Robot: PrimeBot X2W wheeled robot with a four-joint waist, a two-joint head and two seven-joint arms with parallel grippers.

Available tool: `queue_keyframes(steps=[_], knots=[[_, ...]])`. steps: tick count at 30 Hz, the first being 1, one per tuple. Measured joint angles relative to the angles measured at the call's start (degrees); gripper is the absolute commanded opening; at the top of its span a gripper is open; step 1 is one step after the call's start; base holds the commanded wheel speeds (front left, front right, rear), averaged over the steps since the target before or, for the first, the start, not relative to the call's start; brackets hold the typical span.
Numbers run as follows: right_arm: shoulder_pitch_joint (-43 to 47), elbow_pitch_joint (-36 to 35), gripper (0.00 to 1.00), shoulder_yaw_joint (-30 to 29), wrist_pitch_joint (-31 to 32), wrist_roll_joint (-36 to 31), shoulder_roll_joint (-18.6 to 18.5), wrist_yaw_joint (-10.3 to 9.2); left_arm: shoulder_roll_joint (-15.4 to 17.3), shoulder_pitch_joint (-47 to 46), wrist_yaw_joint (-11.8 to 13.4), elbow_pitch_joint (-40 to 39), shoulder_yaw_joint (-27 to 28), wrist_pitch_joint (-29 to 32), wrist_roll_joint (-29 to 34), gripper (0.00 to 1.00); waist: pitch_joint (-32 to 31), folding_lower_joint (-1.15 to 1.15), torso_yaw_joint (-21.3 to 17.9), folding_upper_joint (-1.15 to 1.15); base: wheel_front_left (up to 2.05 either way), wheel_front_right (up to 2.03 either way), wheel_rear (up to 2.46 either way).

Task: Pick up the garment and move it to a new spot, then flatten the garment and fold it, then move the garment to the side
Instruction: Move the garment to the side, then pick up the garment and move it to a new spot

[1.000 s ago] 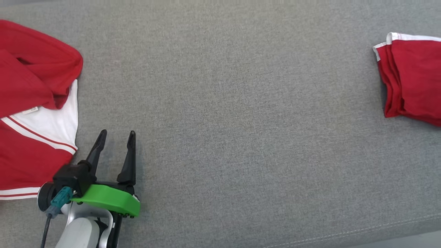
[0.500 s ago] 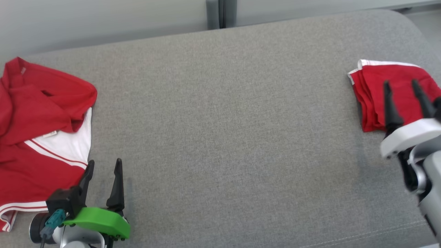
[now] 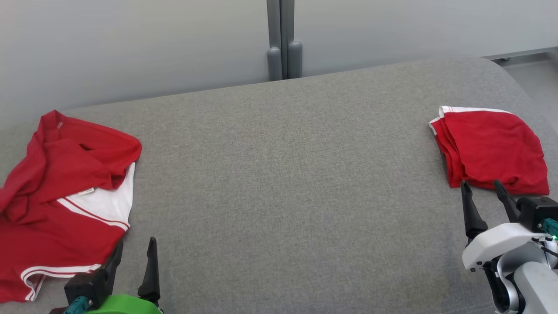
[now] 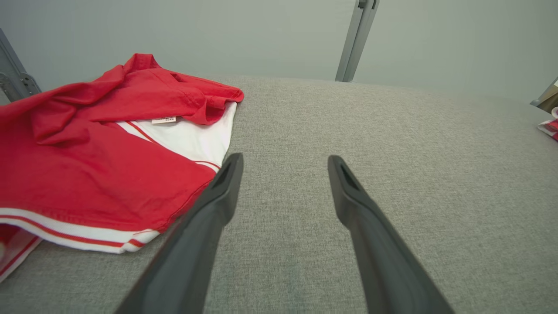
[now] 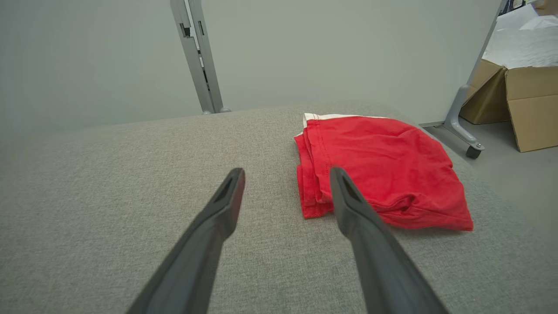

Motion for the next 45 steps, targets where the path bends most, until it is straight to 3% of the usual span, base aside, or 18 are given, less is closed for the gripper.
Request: queue_keyframes(steps=[14,29,37,45], knots=[[5.59,-4.77,1.0,-3.3,0.0,-6.01,5.32,0.0,-0.44,1.3,-0.03,-2.31,1.88,-0.01,1.08,1.0,-1.71,0.0,3.92,0.0,0.0,0.0,0.0],[7.38,-7.19,1.0,-4.33,0.0,-9.46,5.57,0.0,-1.02,2.73,-0.6,-3.66,2.24,-0.01,2.02,1.0,-1.67,0.0,4.72,0.0,0.0,0.0,0.0],[8.26,-8.34,1.0,-5.08,0.0,-10.51,5.97,0.02,-1.89,2.71,-1.15,-3.71,2.05,-0.01,2.5,1.0,-1.62,0.0,7.08,0.0,0.0,0.0,0.0],[8.18,-8.96,1.0,-2.01,0.0,-12.63,7.37,2.0,-2.26,2.72,-1.32,-3.65,2.77,-0.01,2.52,1.0,-1.98,0.0,11.61,0.0,0.0,0.0,0.0]])
